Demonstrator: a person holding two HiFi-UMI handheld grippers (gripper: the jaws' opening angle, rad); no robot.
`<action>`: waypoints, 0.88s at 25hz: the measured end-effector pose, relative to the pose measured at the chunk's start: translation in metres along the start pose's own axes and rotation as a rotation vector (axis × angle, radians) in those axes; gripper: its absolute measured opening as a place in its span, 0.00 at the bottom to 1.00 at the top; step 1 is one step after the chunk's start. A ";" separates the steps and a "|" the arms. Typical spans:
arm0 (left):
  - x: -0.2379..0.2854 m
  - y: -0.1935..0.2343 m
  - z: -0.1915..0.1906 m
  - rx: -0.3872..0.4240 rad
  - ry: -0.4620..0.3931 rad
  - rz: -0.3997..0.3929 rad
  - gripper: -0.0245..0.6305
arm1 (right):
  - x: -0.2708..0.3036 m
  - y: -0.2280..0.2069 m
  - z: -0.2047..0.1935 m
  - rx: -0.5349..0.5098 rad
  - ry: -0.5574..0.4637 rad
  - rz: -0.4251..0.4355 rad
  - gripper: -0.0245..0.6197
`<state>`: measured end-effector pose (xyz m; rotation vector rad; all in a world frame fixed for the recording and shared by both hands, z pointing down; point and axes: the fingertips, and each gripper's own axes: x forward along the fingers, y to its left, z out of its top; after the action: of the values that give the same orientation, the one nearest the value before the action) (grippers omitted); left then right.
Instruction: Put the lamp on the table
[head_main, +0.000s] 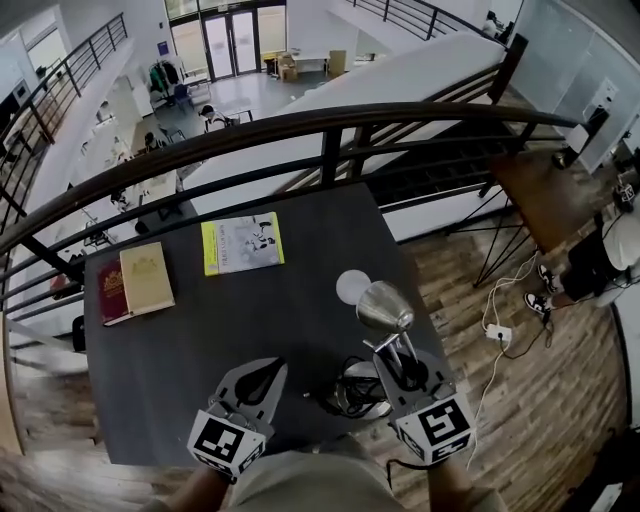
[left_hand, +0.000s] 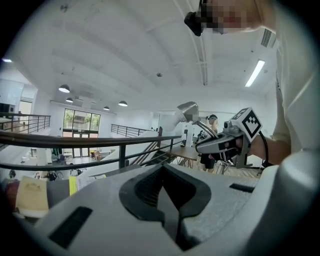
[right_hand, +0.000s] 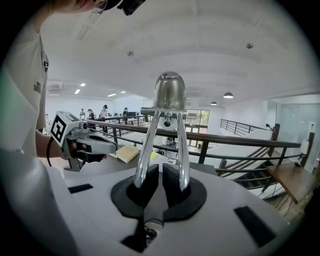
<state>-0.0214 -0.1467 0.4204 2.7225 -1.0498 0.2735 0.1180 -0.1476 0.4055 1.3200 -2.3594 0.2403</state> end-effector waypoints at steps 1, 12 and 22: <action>0.001 0.000 -0.002 -0.005 0.006 0.006 0.04 | 0.003 -0.003 -0.001 -0.008 0.003 0.003 0.08; 0.035 0.030 0.015 0.009 -0.048 0.054 0.04 | 0.039 -0.047 0.006 0.023 0.003 0.030 0.08; 0.107 0.097 0.078 0.092 -0.178 0.051 0.04 | 0.103 -0.114 0.084 -0.057 -0.063 0.011 0.08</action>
<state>-0.0011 -0.3055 0.3842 2.8476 -1.1823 0.0908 0.1440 -0.3173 0.3699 1.3062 -2.4075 0.1353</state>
